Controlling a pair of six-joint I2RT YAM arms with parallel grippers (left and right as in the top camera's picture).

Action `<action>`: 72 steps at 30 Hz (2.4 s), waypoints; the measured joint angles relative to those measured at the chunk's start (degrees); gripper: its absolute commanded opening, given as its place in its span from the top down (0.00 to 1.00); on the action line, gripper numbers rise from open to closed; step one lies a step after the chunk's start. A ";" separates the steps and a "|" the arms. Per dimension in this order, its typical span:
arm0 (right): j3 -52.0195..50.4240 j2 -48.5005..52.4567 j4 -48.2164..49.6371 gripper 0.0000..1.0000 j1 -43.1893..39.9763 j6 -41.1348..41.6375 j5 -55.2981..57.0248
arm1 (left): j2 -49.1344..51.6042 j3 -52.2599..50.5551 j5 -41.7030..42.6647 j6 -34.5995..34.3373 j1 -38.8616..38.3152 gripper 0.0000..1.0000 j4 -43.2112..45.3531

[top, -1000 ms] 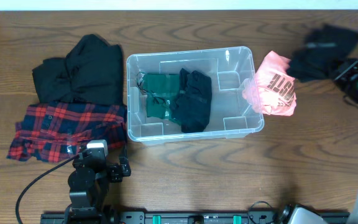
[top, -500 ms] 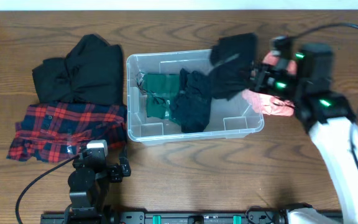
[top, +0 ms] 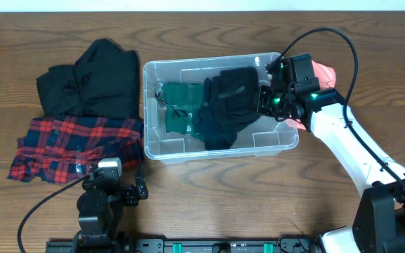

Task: Pack container
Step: 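Lower the black clothes into the bin's right side and release, then grasp the pink printed shirt with the right gripper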

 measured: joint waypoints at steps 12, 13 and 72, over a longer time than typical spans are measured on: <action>-0.02 -5.09 -6.10 0.71 0.00 -5.92 18.10 | 0.00 0.00 0.00 -0.02 0.00 0.02 0.02; -0.02 -6.71 -6.12 0.73 0.00 -6.08 18.88 | 0.00 0.00 0.00 0.00 0.00 0.02 0.00; 3.50 22.97 14.62 0.59 -34.73 -11.56 -10.08 | 0.00 0.00 0.00 0.00 0.00 0.02 0.02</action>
